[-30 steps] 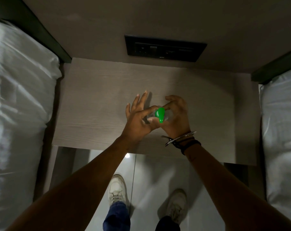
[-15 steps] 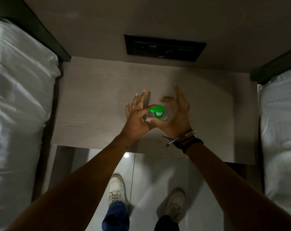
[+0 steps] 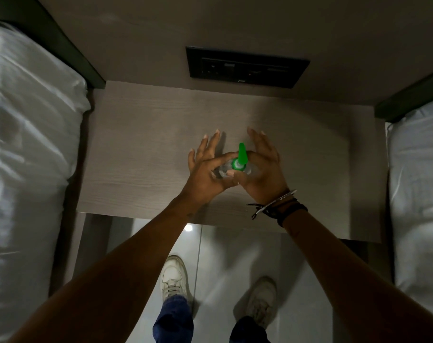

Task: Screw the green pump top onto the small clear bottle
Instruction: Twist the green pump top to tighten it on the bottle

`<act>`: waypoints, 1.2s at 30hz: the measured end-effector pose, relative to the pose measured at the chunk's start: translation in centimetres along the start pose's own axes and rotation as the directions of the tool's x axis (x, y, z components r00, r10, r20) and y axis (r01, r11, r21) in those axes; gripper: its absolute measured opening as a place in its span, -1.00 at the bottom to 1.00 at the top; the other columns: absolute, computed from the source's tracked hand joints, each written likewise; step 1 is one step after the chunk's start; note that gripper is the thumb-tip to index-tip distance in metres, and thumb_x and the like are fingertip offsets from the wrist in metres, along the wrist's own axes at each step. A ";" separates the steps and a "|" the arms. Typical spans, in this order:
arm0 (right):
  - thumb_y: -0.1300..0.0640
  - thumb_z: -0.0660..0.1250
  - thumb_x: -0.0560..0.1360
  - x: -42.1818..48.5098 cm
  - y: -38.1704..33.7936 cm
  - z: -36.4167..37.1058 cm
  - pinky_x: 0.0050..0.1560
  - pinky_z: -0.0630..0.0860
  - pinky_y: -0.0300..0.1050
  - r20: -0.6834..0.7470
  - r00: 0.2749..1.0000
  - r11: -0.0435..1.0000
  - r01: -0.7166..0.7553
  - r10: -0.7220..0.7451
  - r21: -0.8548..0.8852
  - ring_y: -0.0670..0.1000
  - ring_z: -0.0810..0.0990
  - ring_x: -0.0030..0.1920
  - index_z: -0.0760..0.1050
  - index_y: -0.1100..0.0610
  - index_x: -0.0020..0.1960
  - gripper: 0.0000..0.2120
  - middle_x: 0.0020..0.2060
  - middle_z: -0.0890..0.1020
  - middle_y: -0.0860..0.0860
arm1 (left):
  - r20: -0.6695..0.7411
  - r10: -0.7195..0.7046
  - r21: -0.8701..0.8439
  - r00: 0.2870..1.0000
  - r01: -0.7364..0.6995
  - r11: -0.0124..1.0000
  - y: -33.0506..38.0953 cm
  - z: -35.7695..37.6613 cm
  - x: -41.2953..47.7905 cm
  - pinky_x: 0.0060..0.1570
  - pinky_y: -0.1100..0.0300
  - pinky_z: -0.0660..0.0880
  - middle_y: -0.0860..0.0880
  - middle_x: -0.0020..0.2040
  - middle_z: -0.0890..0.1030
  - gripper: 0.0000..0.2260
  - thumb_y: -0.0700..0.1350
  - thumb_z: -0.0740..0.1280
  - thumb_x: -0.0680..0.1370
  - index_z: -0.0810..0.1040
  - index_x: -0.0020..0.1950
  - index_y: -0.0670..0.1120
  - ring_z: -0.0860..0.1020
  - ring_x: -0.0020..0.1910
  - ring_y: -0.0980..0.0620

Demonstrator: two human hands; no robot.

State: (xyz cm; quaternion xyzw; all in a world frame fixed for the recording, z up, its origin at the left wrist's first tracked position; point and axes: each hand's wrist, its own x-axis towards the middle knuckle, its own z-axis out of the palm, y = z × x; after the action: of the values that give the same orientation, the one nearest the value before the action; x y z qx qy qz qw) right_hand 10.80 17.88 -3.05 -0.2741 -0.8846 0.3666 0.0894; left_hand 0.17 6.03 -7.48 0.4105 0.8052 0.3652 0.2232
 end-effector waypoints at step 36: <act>0.18 0.57 0.28 0.0 1.3 0.1 0.39 0.24 0.37 0.025 0.999 0.992 0.033 -0.037 0.123 0.22 0.26 0.46 0.54 0.12 0.20 -0.49 0.44 0.36 0.15 | 0.025 -0.055 -0.044 0.998 0.056 0.997 0.7 -0.1 0.1 0.44 -0.25 -0.20 -0.02 0.58 0.05 -0.49 0.07 0.52 0.36 0.51 0.28 0.11 -0.11 0.55 -0.05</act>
State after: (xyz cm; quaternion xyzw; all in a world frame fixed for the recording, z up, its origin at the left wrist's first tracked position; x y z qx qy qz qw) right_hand 11.27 18.53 -4.05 -0.2476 -0.8663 0.4221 0.1005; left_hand 0.42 6.36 -6.87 0.3870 0.8052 0.3720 0.2519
